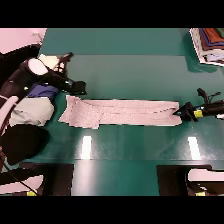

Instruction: Fold the shirts.

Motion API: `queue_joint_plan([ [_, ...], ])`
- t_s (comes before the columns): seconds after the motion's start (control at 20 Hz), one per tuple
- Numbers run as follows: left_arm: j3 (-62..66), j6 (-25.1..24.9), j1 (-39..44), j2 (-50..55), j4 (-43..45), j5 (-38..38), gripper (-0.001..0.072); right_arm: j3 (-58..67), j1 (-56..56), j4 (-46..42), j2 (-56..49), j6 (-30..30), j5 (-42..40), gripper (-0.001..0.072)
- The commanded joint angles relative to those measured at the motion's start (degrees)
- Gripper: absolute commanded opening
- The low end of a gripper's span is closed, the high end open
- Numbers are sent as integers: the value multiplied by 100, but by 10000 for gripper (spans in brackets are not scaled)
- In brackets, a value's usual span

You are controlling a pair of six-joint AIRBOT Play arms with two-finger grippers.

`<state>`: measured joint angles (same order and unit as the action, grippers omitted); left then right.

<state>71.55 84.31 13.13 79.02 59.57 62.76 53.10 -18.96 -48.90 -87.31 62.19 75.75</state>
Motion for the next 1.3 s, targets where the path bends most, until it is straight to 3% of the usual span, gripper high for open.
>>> queue_joint_plan([
  [0.0, 103, 125, 675, 417, -122, -302, 21, 372, 382, 232, -28, -96, 68, 11],
  [0.2, 673, 122, 1508, 1266, -138, -501, 21, 920, 426, 365, 717, 188, 492, 9],
  [0.4, 1416, 118, 2020, 2081, -564, -610, 21, 1526, 581, 1392, 1495, 424, 789, 9],
  [0.55, 1711, 127, 2179, 2452, -667, -682, 21, 2052, 1167, 1543, 1770, 612, 787, 9],
  [0.75, 1762, 122, 2177, 2658, -898, -793, 21, 2824, 2236, 1543, 1593, 758, 728, 8],
  [1.0, 1762, 284, 2133, 2618, -214, -730, 21, 3429, 3281, 1532, 1231, 850, 426, 8],
  [1.05, 1762, 525, 2013, 2538, 4, -597, 21, 3488, 3456, 1537, 1191, 850, 337, 9],
  [1.25, 1762, 570, 1027, 1611, 625, -339, 21, 3591, 4256, 1543, 979, 846, 26, 9],
])
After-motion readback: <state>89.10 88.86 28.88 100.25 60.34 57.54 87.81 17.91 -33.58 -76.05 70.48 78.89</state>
